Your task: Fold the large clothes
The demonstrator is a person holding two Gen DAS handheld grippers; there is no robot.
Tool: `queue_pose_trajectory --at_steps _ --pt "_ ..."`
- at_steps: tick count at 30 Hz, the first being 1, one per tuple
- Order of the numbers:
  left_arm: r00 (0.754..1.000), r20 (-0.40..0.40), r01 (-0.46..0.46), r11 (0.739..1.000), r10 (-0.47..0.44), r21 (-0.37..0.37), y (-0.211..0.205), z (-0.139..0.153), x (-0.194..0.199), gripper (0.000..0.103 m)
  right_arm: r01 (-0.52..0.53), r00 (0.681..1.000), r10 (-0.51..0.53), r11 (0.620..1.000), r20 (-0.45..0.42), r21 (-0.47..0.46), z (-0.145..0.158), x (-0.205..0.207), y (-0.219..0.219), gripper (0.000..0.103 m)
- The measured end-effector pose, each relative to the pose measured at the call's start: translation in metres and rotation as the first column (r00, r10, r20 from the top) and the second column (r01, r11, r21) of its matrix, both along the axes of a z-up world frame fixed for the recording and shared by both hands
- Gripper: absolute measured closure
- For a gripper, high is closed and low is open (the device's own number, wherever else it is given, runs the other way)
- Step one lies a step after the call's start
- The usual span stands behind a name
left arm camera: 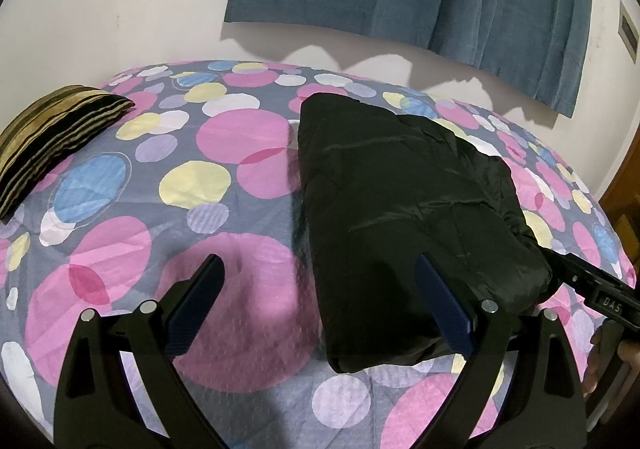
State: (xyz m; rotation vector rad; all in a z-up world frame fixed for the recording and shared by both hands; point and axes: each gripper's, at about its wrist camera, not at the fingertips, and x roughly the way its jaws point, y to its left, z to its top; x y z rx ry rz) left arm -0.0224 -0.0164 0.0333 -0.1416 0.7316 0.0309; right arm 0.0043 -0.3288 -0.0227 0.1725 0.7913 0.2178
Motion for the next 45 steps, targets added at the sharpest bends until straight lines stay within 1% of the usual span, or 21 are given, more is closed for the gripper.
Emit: queue_pose_trajectory --at_steps 12,16,22,26,30,34,37,38,40,42,43,45 --pt "1.000 -0.009 -0.006 1.000 0.006 0.006 -0.001 -0.001 0.000 0.008 0.004 1.000 -0.004 1.000 -0.004 -0.013 -0.002 0.002 -0.002 0.017" --pt "1.000 0.000 -0.015 1.000 0.015 0.011 -0.001 0.000 0.000 0.008 0.003 1.000 -0.004 1.000 -0.009 -0.012 -0.003 0.002 -0.003 0.017" --pt "1.000 0.008 -0.004 1.000 0.004 0.015 -0.003 0.004 -0.001 0.008 0.003 1.000 -0.003 1.000 -0.010 -0.011 -0.003 0.002 -0.004 0.017" --pt "1.000 0.004 0.009 0.999 -0.010 0.044 -0.007 0.005 0.000 0.008 0.001 1.000 -0.001 1.000 -0.010 -0.012 -0.004 0.002 -0.004 0.017" --pt "1.000 0.002 0.016 0.999 -0.017 0.051 -0.009 0.005 -0.001 0.008 0.002 1.000 -0.002 1.000 -0.010 -0.011 -0.004 0.002 -0.004 0.017" --pt "1.000 -0.008 0.002 0.999 -0.001 0.036 -0.007 0.004 0.000 0.008 0.003 1.000 -0.003 1.000 -0.010 -0.011 -0.004 0.002 -0.003 0.017" --pt "1.000 -0.012 -0.018 1.000 0.018 0.007 -0.002 0.002 0.001 0.007 0.002 1.000 -0.002 1.000 -0.010 -0.011 -0.004 0.002 -0.003 0.017" --pt "1.000 -0.012 -0.026 1.000 0.026 -0.009 0.001 0.001 0.002 0.004 0.003 1.000 -0.003 1.000 -0.010 -0.011 -0.004 0.002 -0.003 0.017" --pt "0.999 -0.003 -0.048 0.998 0.048 -0.046 0.008 -0.001 0.000 0.002 0.003 1.000 -0.003 1.000 -0.009 -0.011 -0.004 0.002 -0.003 0.017" --pt "0.996 0.000 -0.086 0.995 0.086 -0.053 0.014 -0.002 -0.001 0.002 0.005 1.000 -0.005 1.000 -0.007 -0.006 -0.004 0.002 -0.003 0.017" --pt "0.997 0.009 -0.082 0.995 0.082 -0.058 0.016 -0.001 -0.001 0.002 0.002 1.000 -0.002 1.000 -0.006 -0.001 -0.003 0.002 -0.003 0.017" --pt "0.996 0.027 -0.088 0.996 0.089 -0.028 0.021 0.001 -0.001 0.002 -0.006 1.000 0.006 1.000 -0.005 0.015 -0.001 -0.001 -0.004 0.017"
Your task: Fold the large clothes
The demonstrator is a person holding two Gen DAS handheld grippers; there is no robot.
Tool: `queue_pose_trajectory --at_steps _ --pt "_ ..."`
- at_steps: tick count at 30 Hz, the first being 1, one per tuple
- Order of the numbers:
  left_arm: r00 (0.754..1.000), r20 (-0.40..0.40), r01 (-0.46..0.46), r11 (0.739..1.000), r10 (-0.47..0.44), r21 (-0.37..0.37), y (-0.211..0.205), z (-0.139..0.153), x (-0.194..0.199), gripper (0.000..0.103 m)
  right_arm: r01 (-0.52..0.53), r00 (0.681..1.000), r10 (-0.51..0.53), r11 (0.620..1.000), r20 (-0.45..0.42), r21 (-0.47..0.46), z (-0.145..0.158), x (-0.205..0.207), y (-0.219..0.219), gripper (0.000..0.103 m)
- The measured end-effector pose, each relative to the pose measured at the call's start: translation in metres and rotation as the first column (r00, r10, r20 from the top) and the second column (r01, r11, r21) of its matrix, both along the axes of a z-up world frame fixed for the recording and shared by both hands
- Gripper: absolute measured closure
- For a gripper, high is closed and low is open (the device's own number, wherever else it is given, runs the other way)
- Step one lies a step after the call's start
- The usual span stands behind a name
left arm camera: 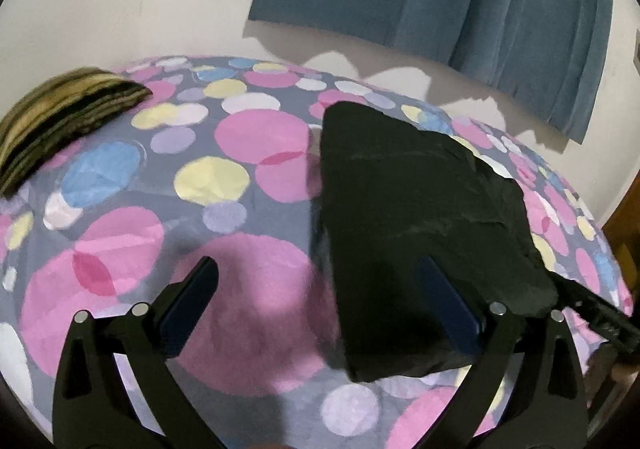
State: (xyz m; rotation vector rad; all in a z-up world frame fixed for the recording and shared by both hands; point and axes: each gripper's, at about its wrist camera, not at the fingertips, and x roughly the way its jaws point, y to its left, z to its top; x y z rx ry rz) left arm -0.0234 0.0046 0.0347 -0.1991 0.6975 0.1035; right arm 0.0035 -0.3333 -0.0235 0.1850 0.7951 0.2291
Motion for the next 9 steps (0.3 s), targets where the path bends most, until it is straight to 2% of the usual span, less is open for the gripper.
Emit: queue_pose_trajectory --at_steps 3,7,9 --pt "0.999 0.010 -0.048 0.997 0.048 0.064 0.009 0.000 0.001 0.002 -0.008 1.000 0.008 1.000 0.015 0.012 0.009 -0.007 -0.008 0.017" --pt "0.996 -0.053 -0.067 0.995 0.071 0.074 0.040 -0.013 0.016 0.002 0.042 0.998 -0.043 0.999 0.045 0.025 0.022 -0.011 -0.039 0.017" --pt "0.989 -0.084 -0.112 0.991 0.118 0.073 0.063 -0.025 0.024 0.002 0.109 0.993 -0.110 0.994 0.046 0.009 0.022 -0.005 -0.067 0.017"
